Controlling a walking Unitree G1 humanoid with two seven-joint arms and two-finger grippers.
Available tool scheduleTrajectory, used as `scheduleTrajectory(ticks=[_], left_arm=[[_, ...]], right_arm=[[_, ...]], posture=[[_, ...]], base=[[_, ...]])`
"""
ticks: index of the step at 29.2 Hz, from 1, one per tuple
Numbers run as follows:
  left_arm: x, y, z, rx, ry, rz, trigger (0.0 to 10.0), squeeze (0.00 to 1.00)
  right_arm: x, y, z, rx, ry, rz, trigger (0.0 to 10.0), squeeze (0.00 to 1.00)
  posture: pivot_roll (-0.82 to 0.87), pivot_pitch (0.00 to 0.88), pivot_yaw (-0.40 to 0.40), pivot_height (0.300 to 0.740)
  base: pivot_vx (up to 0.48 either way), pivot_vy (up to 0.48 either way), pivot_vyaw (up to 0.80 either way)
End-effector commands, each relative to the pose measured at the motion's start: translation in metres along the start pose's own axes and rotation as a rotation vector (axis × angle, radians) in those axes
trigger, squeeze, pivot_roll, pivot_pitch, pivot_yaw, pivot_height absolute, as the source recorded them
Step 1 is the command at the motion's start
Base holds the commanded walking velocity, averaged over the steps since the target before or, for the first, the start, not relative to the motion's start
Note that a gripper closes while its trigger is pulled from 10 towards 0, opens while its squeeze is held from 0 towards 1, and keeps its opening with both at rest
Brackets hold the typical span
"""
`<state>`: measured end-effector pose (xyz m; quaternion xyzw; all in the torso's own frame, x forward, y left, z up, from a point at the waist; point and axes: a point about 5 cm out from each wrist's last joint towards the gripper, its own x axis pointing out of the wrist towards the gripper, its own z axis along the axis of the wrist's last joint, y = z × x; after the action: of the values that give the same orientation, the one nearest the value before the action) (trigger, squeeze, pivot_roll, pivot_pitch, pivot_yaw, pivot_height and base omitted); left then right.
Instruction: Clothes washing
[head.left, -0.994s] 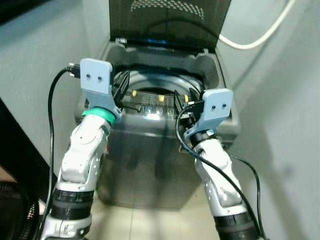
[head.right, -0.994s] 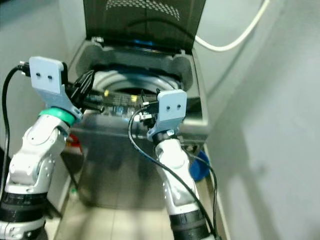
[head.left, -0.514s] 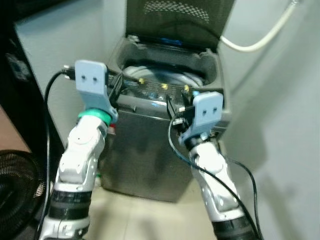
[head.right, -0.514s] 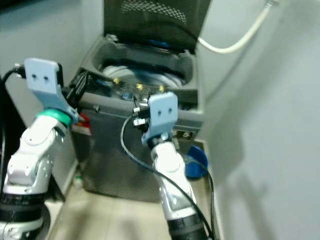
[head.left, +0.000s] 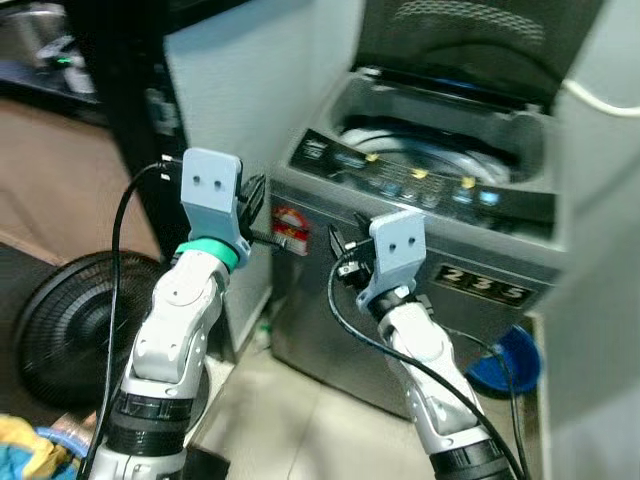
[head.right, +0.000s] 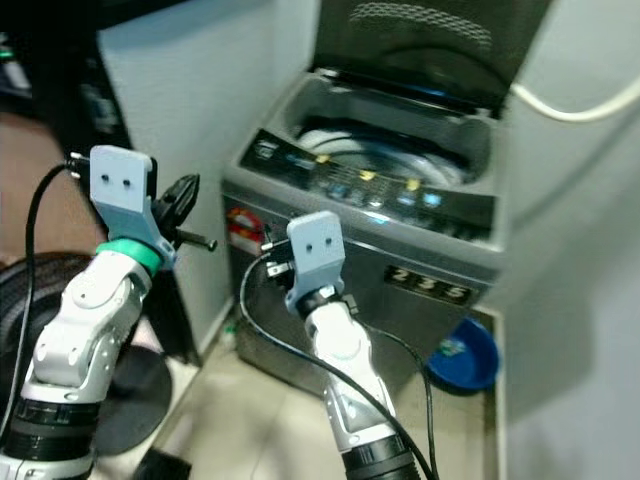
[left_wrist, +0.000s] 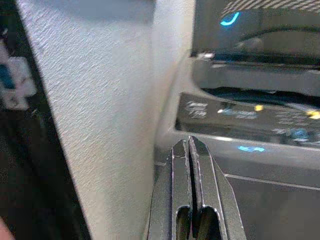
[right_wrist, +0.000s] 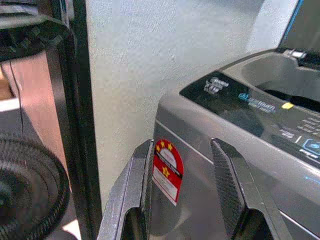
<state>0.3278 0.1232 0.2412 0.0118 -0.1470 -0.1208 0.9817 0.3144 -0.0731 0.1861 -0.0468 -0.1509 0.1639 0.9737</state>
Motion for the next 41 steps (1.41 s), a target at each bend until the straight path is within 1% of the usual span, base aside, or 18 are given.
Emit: scheduleTrajectory(ticks=[1, 2, 4, 5, 7, 8, 10, 11, 13, 15, 16, 18, 19, 22, 23, 26, 35, 41], left_arm=[[-0.002, -0.004, -0.010, 0.011, 0.040, -0.014, 10.0, 0.00], [-0.002, -0.004, -0.010, 0.011, 0.040, -0.014, 10.0, 0.00], [-0.004, -0.006, -0.017, 0.013, 0.065, -0.025, 10.0, 0.00], [-0.004, -0.006, -0.017, 0.013, 0.065, -0.025, 10.0, 0.00], [-0.010, -0.008, -0.029, 0.021, 0.108, -0.039, 10.0, 0.00], [-0.010, -0.008, -0.029, 0.021, 0.108, -0.039, 10.0, 0.00], [-0.018, -0.010, -0.044, 0.032, 0.160, -0.043, 10.0, 0.00], [-0.018, -0.010, -0.044, 0.032, 0.160, -0.043, 10.0, 0.00], [-0.026, -0.009, -0.061, 0.047, 0.215, -0.041, 10.0, 0.00], [-0.037, -0.008, -0.080, 0.059, 0.281, -0.039, 10.0, 0.00], [-0.037, -0.008, -0.080, 0.059, 0.281, -0.039, 10.0, 0.00], [-0.047, -0.006, -0.097, 0.060, 0.341, -0.031, 10.0, 0.00], [-0.050, -0.005, -0.101, 0.059, 0.359, -0.026, 10.0, 0.00], [-0.052, -0.005, -0.105, 0.058, 0.371, -0.023, 10.0, 0.00], [-0.056, -0.003, -0.110, 0.058, 0.390, -0.012, 10.0, 0.00], [-0.060, -0.001, -0.116, 0.059, 0.410, 0.005, 10.0, 0.00], [-0.055, -0.001, -0.113, 0.057, 0.376, 0.019, 10.0, 0.00], [-0.055, -0.002, -0.112, 0.055, 0.365, 0.024, 10.0, 0.00]], right_arm=[[-0.004, -0.001, -0.008, 0.001, 0.025, -0.004, 10.0, 0.00], [-0.004, -0.001, -0.008, 0.001, 0.025, -0.004, 10.0, 0.00], [-0.007, -0.005, -0.018, -0.008, 0.058, -0.009, 10.0, 0.00], [-0.007, -0.005, -0.018, -0.008, 0.058, -0.009, 10.0, 0.00], [-0.014, -0.011, -0.036, -0.020, 0.121, -0.027, 10.0, 0.00], [-0.014, -0.011, -0.036, -0.020, 0.121, -0.027, 10.0, 0.00], [-0.029, -0.020, -0.062, -0.014, 0.221, -0.078, 10.0, 0.00], [-0.029, -0.020, -0.062, -0.014, 0.221, -0.078, 10.0, 0.00], [-0.044, -0.030, -0.086, -0.009, 0.314, -0.131, 10.0, 0.00], [-0.059, -0.036, -0.105, -0.026, 0.392, -0.161, 10.0, 0.00], [-0.059, -0.036, -0.105, -0.026, 0.392, -0.161, 10.0, 0.00], [-0.072, -0.039, -0.118, -0.022, 0.451, -0.183, 10.0, 0.00], [-0.075, -0.040, -0.121, -0.013, 0.466, -0.192, 10.0, 0.00], [-0.077, -0.040, -0.124, -0.005, 0.475, -0.199, 10.0, 0.00], [-0.079, -0.040, -0.125, -0.007, 0.481, -0.199, 10.0, 0.00], [-0.080, -0.039, -0.127, -0.010, 0.474, -0.195, 10.0, 0.00], [-0.065, -0.036, -0.120, -0.019, 0.408, -0.162, 10.0, 0.00], [-0.062, -0.034, -0.117, -0.018, 0.389, -0.150, 10.0, 0.00]], posture=[[0.10, 0.031, -0.014, 0.740], [0.10, 0.031, -0.014, 0.740], [0.10, 0.032, -0.015, 0.740], [0.10, 0.032, -0.015, 0.740], [0.10, 0.032, -0.016, 0.740], [0.10, 0.032, -0.016, 0.740], [0.10, 0.030, -0.016, 0.740], [0.10, 0.030, -0.016, 0.740], [0.10, 0.030, -0.016, 0.740], [0.10, 0.026, -0.012, 0.740], [0.10, 0.026, -0.012, 0.740], [0.10, 0.024, -0.011, 0.740], [0.10, 0.024, -0.011, 0.740], [0.10, 0.024, -0.011, 0.740], [0.10, 0.021, -0.011, 0.740], [0.09, 0.020, -0.013, 0.740], [0.10, 0.023, -0.021, 0.740], [0.10, 0.024, -0.022, 0.740]], base=[[0.000, 0.000, 0.77], [0.000, 0.000, 0.77], [0.000, 0.000, 0.77], [0.000, 0.000, 0.77], [0.000, 0.000, 0.76], [0.000, 0.000, 0.76], [0.000, 0.000, 0.76], [0.000, 0.000, 0.76], [0.000, 0.000, 0.76], [0.000, 0.000, 0.76], [0.000, 0.000, 0.76], [0.000, 0.000, 0.76], [0.000, 0.000, 0.76], [0.000, 0.000, 0.76], [0.000, 0.000, 0.75], [0.000, 0.000, 0.75], [0.000, 0.000, 0.75], [0.000, 0.000, 0.75]])
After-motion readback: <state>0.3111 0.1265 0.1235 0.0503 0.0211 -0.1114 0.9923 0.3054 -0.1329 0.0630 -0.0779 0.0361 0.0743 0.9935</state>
